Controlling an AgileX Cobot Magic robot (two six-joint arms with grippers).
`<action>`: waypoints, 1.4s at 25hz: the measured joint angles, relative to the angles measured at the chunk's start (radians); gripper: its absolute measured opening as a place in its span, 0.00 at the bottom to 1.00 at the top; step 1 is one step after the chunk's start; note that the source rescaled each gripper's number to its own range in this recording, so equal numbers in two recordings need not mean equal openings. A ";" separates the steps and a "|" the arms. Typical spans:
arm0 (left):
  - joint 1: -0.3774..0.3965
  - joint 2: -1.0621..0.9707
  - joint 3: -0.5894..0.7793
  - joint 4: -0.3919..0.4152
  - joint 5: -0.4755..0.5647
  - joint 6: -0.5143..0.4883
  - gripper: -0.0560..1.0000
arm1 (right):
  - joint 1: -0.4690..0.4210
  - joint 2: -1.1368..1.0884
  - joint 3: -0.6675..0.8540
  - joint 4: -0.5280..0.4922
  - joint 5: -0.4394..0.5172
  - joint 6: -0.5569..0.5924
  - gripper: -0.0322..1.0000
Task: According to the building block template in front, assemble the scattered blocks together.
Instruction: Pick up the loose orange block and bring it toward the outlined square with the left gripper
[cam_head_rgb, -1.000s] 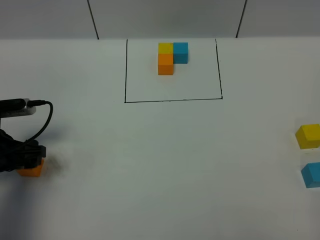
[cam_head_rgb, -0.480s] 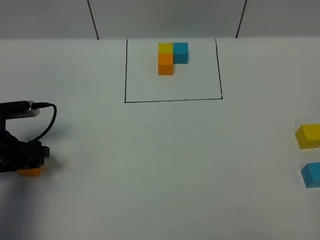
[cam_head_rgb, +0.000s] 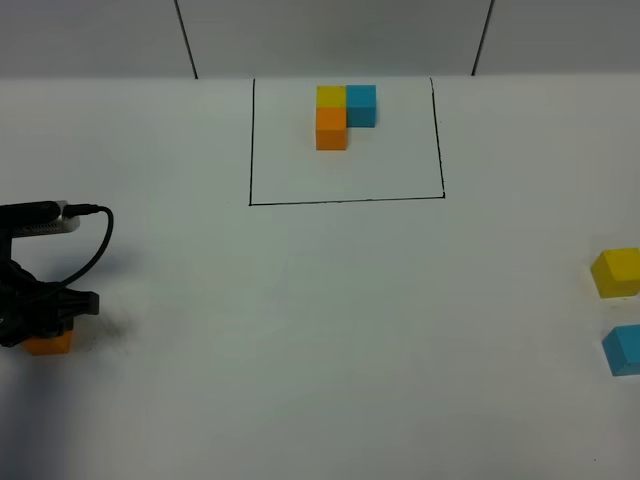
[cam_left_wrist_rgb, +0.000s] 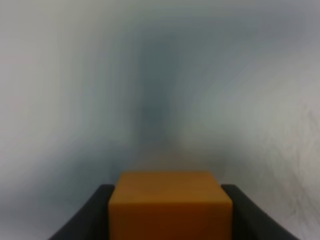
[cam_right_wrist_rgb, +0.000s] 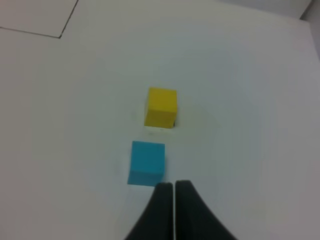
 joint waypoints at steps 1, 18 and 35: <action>0.000 0.000 0.000 0.000 0.000 0.000 0.59 | 0.000 0.000 0.000 0.000 0.000 0.000 0.04; -0.011 -0.327 -0.013 -0.042 0.269 0.000 0.59 | 0.000 0.000 0.000 0.000 0.000 0.000 0.04; -0.081 -0.509 -0.040 -0.102 0.353 0.012 0.59 | 0.000 0.000 0.000 0.000 0.000 0.000 0.04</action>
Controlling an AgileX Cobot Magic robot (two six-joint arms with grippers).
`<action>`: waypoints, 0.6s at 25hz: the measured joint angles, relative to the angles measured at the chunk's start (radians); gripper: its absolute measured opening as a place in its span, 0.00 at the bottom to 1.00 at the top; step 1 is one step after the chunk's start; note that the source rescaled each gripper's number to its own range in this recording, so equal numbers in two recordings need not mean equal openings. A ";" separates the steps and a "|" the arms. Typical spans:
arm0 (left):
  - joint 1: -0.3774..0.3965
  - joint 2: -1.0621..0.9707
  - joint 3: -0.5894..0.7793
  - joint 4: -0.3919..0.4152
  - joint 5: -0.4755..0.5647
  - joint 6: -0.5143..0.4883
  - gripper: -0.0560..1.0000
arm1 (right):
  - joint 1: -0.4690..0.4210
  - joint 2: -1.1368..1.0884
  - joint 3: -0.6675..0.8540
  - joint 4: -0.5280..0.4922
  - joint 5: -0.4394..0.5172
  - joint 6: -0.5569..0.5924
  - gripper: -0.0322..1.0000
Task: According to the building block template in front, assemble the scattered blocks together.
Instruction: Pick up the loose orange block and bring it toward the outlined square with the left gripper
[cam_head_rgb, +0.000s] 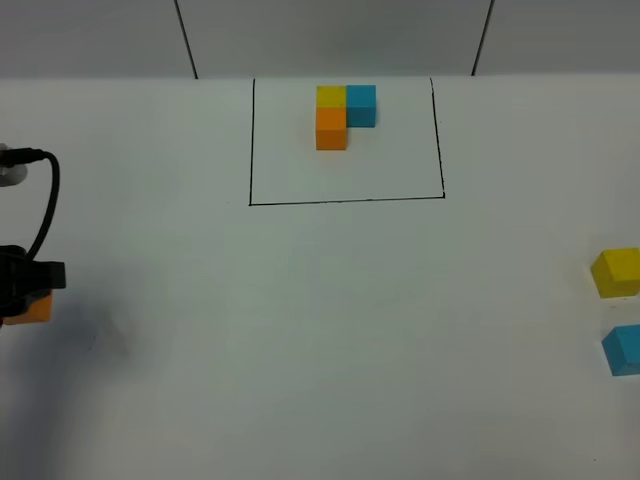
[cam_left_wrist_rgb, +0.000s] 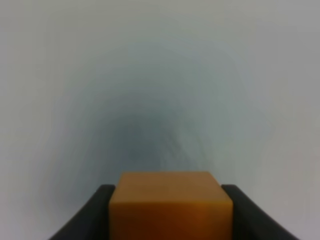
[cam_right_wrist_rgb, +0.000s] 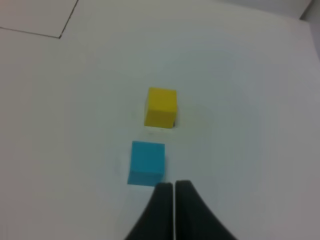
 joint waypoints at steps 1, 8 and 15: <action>-0.013 0.012 -0.009 -0.009 -0.006 0.001 0.59 | 0.000 0.000 0.000 0.000 0.000 0.000 0.04; -0.164 0.168 -0.133 -0.023 -0.010 0.001 0.59 | 0.000 0.000 0.000 0.000 0.000 0.000 0.04; -0.314 0.328 -0.270 -0.024 -0.027 -0.018 0.59 | 0.000 0.000 0.000 0.000 0.000 0.000 0.04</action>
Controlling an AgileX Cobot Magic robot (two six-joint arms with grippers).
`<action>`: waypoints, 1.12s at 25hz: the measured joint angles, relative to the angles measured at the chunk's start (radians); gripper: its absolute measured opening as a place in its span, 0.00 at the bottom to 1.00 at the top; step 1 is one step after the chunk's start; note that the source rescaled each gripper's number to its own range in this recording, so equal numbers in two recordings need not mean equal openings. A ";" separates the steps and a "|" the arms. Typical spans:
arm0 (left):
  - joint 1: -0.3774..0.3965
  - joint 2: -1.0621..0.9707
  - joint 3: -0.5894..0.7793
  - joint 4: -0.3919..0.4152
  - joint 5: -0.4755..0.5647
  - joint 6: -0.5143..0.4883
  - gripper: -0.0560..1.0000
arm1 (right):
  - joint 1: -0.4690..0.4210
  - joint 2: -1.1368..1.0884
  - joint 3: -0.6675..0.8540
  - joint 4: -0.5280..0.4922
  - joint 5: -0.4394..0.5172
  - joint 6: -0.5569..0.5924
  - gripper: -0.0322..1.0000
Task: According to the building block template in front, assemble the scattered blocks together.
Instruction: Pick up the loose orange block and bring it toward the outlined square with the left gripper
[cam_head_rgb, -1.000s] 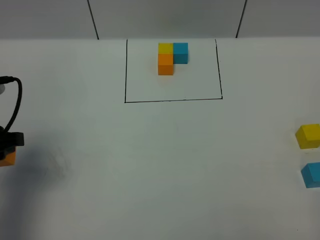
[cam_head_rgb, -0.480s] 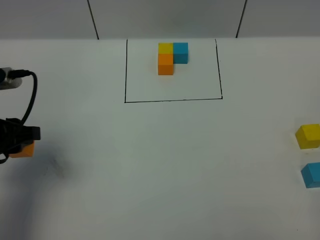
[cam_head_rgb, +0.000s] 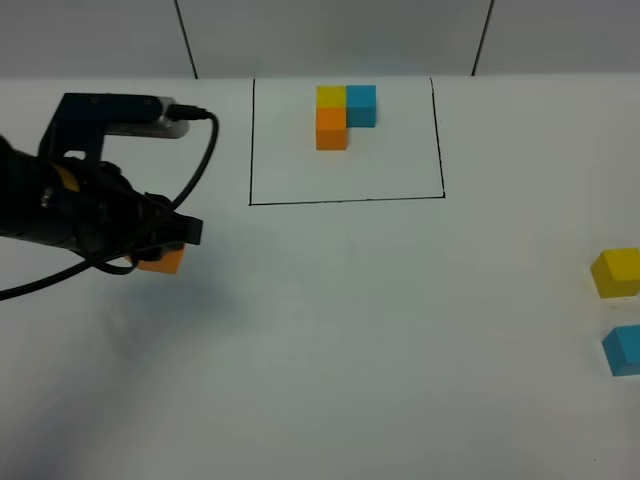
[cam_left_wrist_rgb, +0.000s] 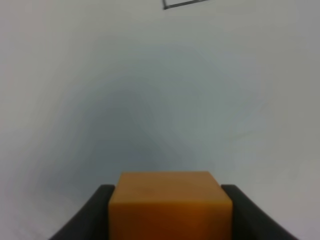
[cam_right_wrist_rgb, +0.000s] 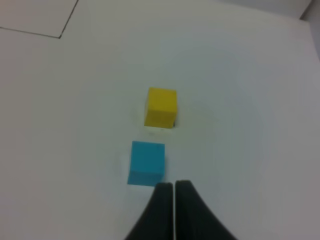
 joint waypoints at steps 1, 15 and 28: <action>-0.019 0.018 -0.018 0.000 -0.001 -0.003 0.59 | 0.000 0.000 0.000 0.000 0.000 0.000 0.04; -0.137 0.235 -0.142 -0.004 -0.011 -0.062 0.59 | 0.000 0.000 0.000 0.000 0.000 0.000 0.04; -0.137 0.350 -0.146 -0.058 -0.144 -0.101 0.59 | 0.000 0.000 0.000 0.000 0.000 0.000 0.04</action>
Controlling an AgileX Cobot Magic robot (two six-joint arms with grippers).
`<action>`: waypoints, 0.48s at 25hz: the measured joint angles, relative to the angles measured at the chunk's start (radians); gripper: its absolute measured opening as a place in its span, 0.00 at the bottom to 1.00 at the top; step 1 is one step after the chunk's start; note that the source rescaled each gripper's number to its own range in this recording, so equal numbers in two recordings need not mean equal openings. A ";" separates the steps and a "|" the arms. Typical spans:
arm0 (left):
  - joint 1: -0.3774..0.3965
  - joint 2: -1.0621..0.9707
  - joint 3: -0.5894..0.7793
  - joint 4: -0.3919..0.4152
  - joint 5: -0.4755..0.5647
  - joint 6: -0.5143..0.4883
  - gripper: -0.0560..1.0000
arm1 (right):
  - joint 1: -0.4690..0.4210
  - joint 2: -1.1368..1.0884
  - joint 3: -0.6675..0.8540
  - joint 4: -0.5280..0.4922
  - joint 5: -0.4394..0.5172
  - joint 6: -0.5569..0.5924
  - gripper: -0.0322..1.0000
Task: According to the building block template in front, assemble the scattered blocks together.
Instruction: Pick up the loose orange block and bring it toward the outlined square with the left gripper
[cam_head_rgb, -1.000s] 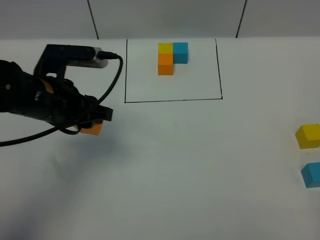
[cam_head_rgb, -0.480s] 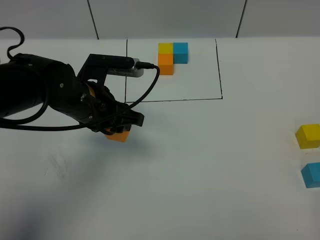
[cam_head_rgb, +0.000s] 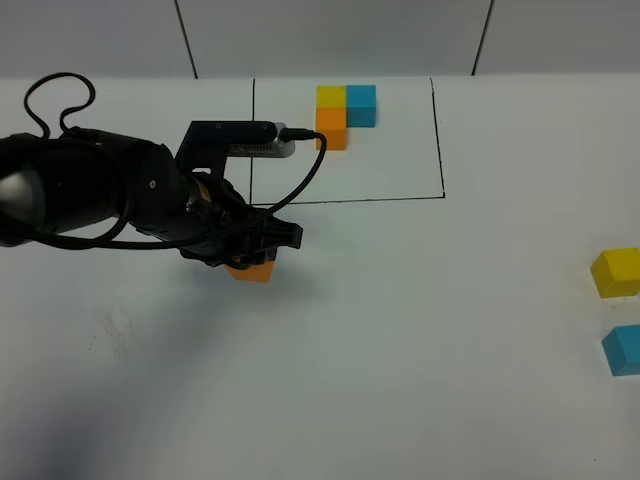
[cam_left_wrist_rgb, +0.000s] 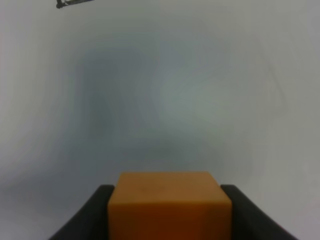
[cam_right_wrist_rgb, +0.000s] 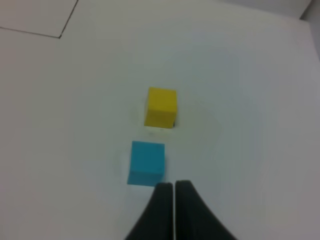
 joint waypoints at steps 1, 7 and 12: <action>0.000 0.009 -0.002 -0.010 -0.005 0.000 0.59 | 0.000 0.000 0.000 0.000 0.000 0.000 0.04; 0.000 0.028 -0.032 -0.038 -0.036 -0.005 0.59 | 0.000 0.000 0.000 0.000 0.000 0.000 0.04; 0.000 0.028 -0.033 -0.073 -0.073 -0.005 0.59 | 0.000 0.000 0.000 0.000 0.000 0.000 0.04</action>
